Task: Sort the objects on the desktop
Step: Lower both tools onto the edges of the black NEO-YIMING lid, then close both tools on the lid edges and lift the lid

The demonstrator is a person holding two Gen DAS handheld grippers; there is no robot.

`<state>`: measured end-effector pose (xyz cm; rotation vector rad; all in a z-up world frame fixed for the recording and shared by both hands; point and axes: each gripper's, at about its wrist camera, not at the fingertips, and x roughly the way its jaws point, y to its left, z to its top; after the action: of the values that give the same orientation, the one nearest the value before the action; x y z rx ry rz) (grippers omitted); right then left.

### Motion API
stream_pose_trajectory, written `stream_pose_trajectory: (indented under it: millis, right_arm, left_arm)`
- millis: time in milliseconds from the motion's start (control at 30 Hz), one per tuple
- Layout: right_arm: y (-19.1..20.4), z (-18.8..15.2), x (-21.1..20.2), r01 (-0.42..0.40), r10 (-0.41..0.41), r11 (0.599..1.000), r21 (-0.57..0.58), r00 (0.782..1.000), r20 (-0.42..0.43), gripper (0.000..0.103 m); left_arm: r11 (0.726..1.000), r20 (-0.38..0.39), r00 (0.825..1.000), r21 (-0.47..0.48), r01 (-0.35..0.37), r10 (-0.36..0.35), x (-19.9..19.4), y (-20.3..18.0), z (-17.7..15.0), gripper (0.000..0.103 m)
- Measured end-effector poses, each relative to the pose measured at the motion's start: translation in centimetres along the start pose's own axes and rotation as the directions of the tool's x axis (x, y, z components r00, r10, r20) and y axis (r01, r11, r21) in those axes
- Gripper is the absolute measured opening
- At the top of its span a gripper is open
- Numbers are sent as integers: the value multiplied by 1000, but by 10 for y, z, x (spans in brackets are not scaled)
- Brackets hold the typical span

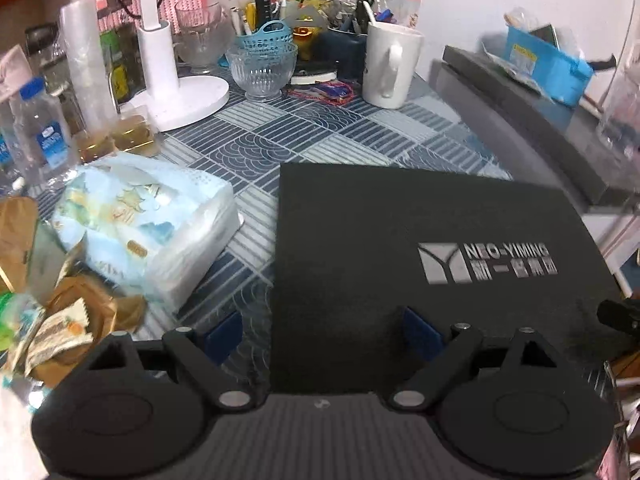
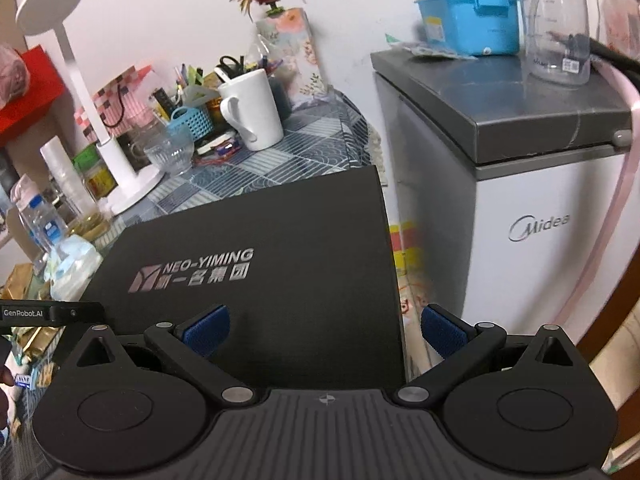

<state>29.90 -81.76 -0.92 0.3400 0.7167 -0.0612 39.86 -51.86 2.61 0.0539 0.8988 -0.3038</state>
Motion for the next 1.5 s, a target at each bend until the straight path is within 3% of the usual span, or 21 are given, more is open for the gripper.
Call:
stream_pose_trajectory:
  millis: [267, 400, 500, 567, 700, 1067, 1500]
  right_arm:
    - [6, 3, 23, -18, 16, 997, -71, 999, -29, 103]
    - [3, 4, 27, -30, 29, 998, -53, 999, -24, 103]
    - [2, 4, 29, -37, 36, 999, -33, 999, -25, 103]
    - [4, 6, 29, -30, 28, 999, -35, 999, -41, 103]
    - [9, 8, 23, -12, 9, 999, -30, 995, -102, 103]
    - [13, -3, -44, -41, 41, 999, 1, 994, -98, 103]
    - [27, -19, -175, -49, 47, 999, -23, 996, -76, 103]
  left_arm:
    - [1000, 19, 1000, -18, 25, -24, 17, 21, 16, 103]
    - [989, 11, 993, -81, 121, -120, 26, 31, 16, 103]
    - [966, 0, 977, -152, 211, -214, 35, 30, 12, 103]
    - [970, 16, 983, -161, 181, -181, 33, 20, 9, 103]
    - [970, -24, 990, -203, 130, -138, 22, 11, 9, 103]
    - [978, -67, 991, -182, 105, -119, -44, 0, -4, 103]
    - [976, -45, 990, -177, 125, -134, -163, -15, -43, 103]
